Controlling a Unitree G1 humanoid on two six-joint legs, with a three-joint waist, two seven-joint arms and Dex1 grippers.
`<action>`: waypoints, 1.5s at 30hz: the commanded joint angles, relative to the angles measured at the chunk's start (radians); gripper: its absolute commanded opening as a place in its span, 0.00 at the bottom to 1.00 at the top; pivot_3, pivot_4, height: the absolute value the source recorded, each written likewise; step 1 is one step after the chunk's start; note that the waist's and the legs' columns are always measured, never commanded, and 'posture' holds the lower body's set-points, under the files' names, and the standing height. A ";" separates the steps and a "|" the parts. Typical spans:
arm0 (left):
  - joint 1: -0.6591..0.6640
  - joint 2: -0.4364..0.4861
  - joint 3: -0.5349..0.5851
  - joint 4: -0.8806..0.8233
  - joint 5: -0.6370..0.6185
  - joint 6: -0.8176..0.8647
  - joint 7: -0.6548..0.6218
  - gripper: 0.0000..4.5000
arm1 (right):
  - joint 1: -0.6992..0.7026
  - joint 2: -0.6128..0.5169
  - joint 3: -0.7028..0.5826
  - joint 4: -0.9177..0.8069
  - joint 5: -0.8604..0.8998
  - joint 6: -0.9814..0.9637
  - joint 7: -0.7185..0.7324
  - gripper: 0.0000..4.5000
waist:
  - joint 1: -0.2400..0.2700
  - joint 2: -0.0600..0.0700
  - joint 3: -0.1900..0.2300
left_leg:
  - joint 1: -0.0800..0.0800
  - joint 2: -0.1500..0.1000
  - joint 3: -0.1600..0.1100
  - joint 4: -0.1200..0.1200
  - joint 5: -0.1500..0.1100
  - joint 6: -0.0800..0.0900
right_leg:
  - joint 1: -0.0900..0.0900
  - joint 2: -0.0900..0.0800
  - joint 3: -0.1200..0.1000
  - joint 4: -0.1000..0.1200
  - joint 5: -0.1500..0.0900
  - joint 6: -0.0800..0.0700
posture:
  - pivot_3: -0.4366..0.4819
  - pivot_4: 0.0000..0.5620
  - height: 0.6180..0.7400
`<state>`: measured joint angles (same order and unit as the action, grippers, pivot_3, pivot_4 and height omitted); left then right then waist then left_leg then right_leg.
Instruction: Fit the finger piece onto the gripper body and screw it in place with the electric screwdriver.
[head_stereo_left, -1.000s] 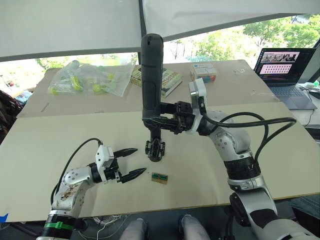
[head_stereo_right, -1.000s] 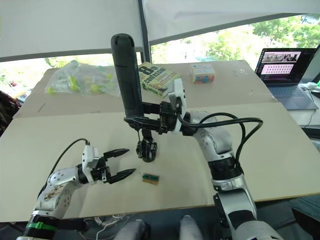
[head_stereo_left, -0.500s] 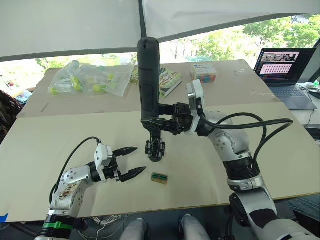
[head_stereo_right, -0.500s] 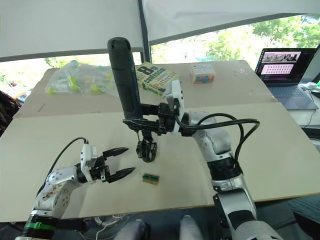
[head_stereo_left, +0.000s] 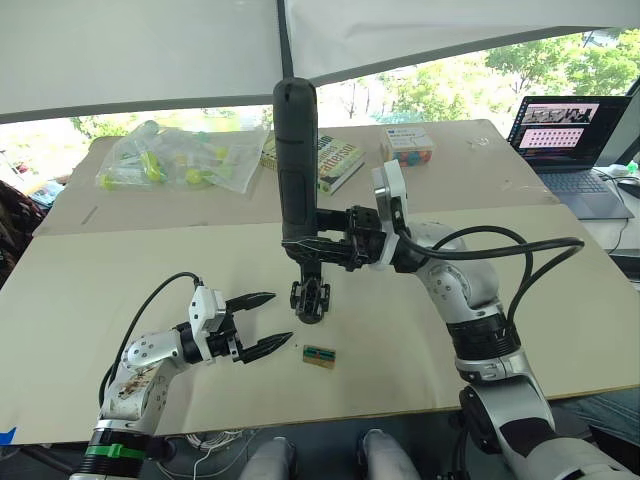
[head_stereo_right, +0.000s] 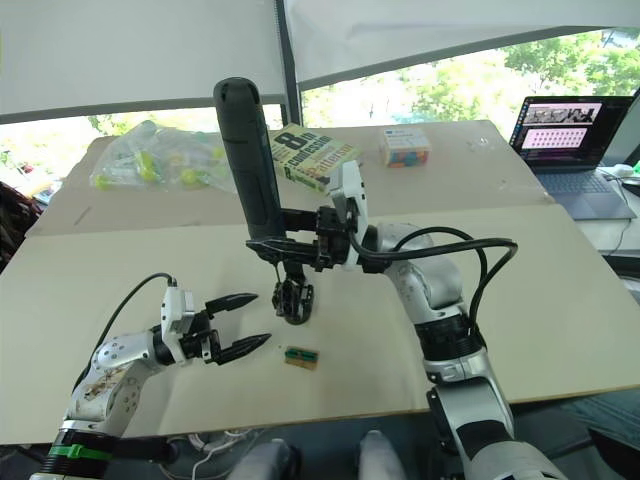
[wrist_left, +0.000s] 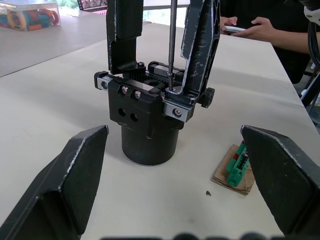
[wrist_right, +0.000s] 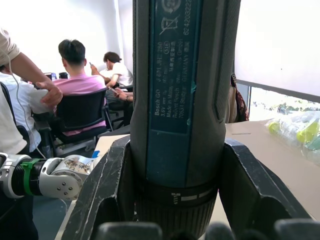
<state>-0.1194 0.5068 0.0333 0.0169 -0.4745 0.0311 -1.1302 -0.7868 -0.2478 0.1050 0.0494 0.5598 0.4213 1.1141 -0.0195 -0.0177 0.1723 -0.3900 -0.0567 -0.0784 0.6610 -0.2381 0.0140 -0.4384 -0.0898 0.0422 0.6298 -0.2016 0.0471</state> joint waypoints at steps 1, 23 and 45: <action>-0.005 0.009 0.012 -0.020 -0.006 -0.001 -0.002 1.00 | -0.013 0.003 -0.018 -0.024 0.003 -0.043 0.003 0.43 | 0.000 0.000 0.000 | 0.000 0.000 0.000 0.000 0.000 0.000 | 0.000 0.000 0.000 0.000 0.000 0.000 | 0.48 0.27 0.98; -0.032 -0.018 -0.018 0.033 0.051 -0.030 0.015 1.00 | 0.009 -0.002 -0.005 -0.041 -0.010 -0.046 0.020 0.43 | 0.001 0.000 0.000 | 0.000 0.000 0.000 0.000 0.000 0.000 | 0.000 0.000 0.000 0.000 0.000 0.000 | 0.48 0.27 0.98; -0.044 -0.019 -0.038 -0.040 0.045 0.030 0.055 1.00 | 0.040 0.006 0.018 -0.069 -0.030 -0.045 -0.006 0.43 | 0.001 0.000 0.000 | 0.000 0.000 0.000 0.000 0.000 0.000 | 0.000 0.000 0.000 0.000 0.000 0.000 | 0.48 0.27 0.98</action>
<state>-0.1502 0.4871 -0.0033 0.0124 -0.4251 0.0586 -1.0797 -0.7505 -0.2451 0.1167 0.0107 0.5327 0.3996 1.1084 -0.0186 -0.0178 0.1721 -0.3896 -0.0568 -0.0783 0.6610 -0.2380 0.0140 -0.4380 -0.0898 0.0421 0.6300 -0.2016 0.0471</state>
